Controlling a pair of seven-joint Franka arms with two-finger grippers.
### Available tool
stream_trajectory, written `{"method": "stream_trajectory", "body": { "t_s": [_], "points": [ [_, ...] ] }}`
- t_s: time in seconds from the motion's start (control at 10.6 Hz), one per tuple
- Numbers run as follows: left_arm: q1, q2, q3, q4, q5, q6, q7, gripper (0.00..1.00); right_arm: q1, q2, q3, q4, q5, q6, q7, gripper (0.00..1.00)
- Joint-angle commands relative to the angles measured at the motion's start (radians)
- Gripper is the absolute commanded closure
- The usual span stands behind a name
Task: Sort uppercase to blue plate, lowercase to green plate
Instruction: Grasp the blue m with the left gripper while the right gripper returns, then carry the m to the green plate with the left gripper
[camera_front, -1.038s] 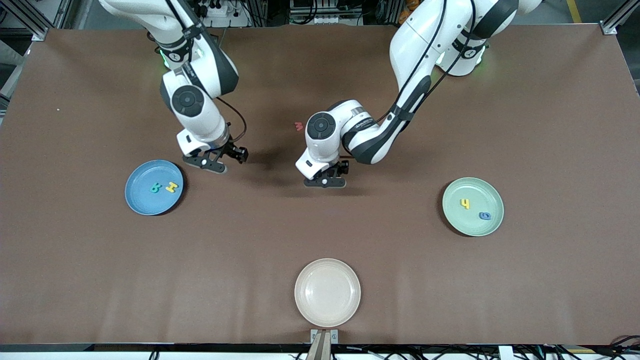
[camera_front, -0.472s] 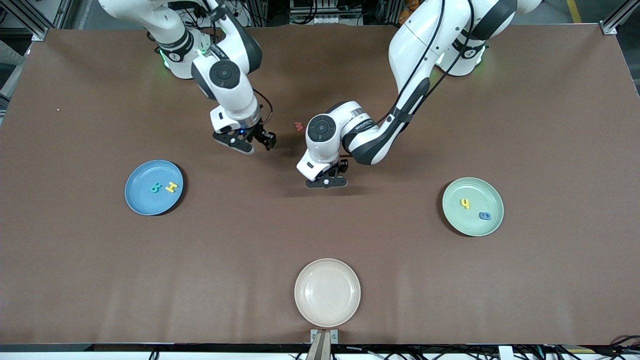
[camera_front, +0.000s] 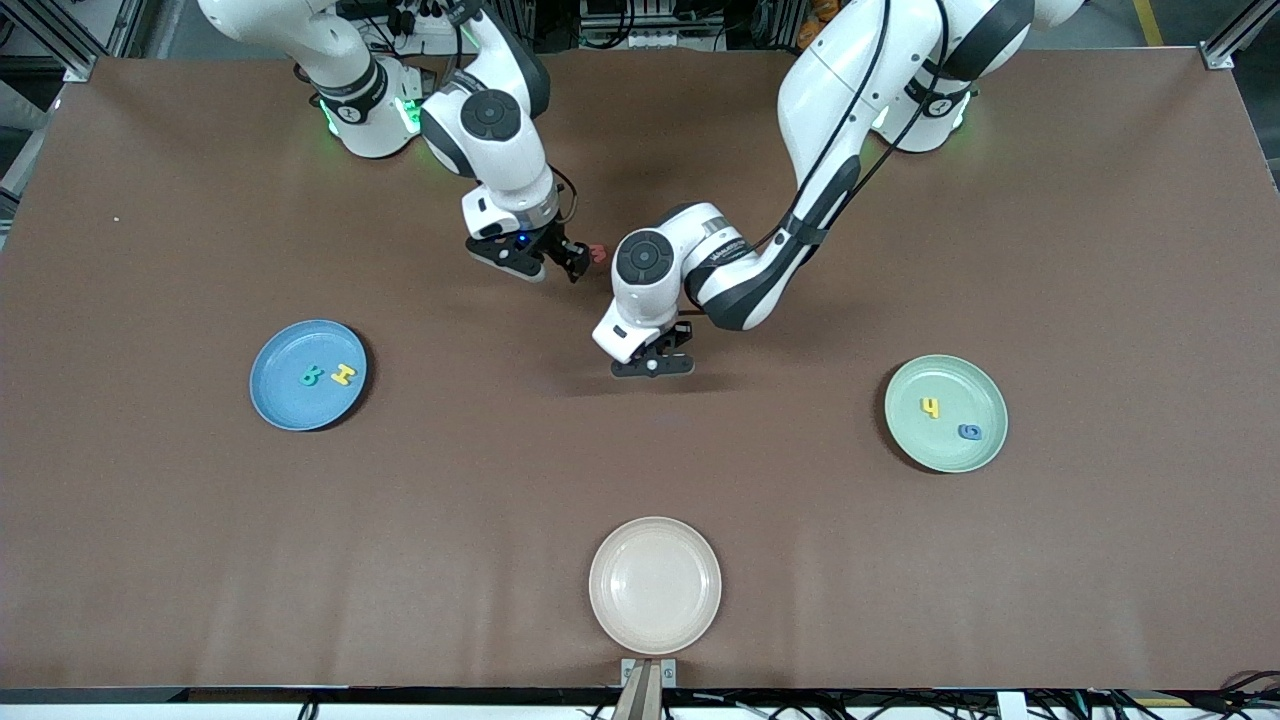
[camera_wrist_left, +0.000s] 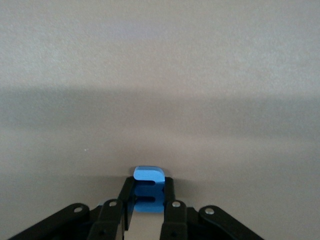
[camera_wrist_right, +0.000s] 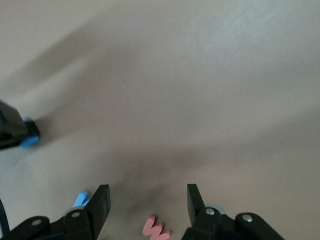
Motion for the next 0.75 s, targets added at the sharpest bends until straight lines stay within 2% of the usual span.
{"method": "stream_trajectory", "body": {
  "t_s": [0.0,0.09,0.28,0.47,0.66],
  "points": [
    [0.062,-0.039,-0.003,0.001,-0.004,-0.006,0.006,1.0,0.009,0.036,0.02,0.001,-0.006,0.06,0.057,0.29],
    [0.11,-0.073,-0.017,-0.005,-0.006,-0.021,0.053,1.0,0.01,0.058,0.038,0.015,-0.026,0.068,0.071,0.29],
    [0.239,-0.117,-0.065,-0.005,-0.004,-0.088,0.153,1.0,0.01,0.09,0.042,0.042,-0.133,0.068,0.167,0.29],
    [0.386,-0.159,-0.123,-0.009,-0.004,-0.171,0.286,1.0,0.01,0.162,0.048,0.12,-0.239,0.059,0.322,0.3],
    [0.481,-0.193,-0.138,-0.015,-0.004,-0.239,0.394,1.0,0.012,0.231,0.054,0.206,-0.264,0.053,0.382,0.31]
  ]
}}
